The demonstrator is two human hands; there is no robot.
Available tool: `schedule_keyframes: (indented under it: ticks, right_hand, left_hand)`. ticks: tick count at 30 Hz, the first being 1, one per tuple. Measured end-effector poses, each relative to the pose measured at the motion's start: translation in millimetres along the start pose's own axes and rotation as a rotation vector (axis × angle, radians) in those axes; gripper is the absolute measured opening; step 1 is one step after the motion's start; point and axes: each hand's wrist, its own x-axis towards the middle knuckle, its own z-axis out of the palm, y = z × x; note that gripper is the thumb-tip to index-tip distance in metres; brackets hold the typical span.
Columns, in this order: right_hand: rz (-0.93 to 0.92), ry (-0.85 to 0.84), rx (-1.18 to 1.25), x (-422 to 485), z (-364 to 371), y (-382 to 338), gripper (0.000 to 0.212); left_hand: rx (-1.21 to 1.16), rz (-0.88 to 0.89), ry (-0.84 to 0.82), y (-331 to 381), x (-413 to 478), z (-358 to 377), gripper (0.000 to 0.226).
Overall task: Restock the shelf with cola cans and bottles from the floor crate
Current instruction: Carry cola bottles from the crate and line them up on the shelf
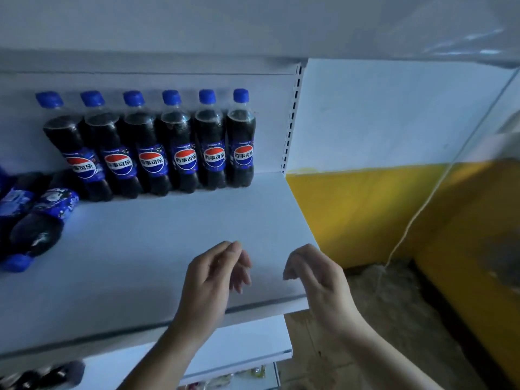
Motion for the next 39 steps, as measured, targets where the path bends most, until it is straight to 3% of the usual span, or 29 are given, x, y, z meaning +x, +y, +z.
schedule_keyframes:
  ticks: [9, 13, 20, 25, 32, 36, 39]
  right_hand:
    - [0.161, 0.198, 0.240, -98.8, -50.0, 13.6, 0.030]
    - [0.267, 0.225, 0.282, -153.5, -83.1, 33.2, 0.030]
    - [0.303, 0.305, 0.313, -245.8, -154.5, 46.2, 0.030]
    - [0.394, 0.400, 0.364, -327.2, -209.0, 65.9, 0.030]
    - [0.599, 0.677, 0.532, -453.1, -267.3, 93.7, 0.028]
    - [0.642, 0.884, 0.646, -514.4, -297.9, 99.5, 0.022]
    - [0.631, 1.062, 0.702, -554.3, -317.0, 101.2, 0.020]
  left_hand:
    - [-0.232, -0.070, -0.075, 2.3, -68.7, 54.2, 0.034]
    - [-0.174, -0.083, -0.160, 0.7, -106.6, 83.8, 0.042]
    - [-0.196, -0.249, -0.251, 0.5, -167.1, 151.0, 0.041]
    - [-0.257, -0.472, -0.306, -3.8, -213.5, 207.5, 0.041]
    - [-0.385, -0.728, -0.369, -2.6, -270.2, 302.3, 0.025]
    - [-0.405, -0.787, -0.476, 1.8, -298.8, 353.9, 0.013]
    - [-0.371, -0.855, -0.571, 3.0, -314.6, 395.9, 0.020]
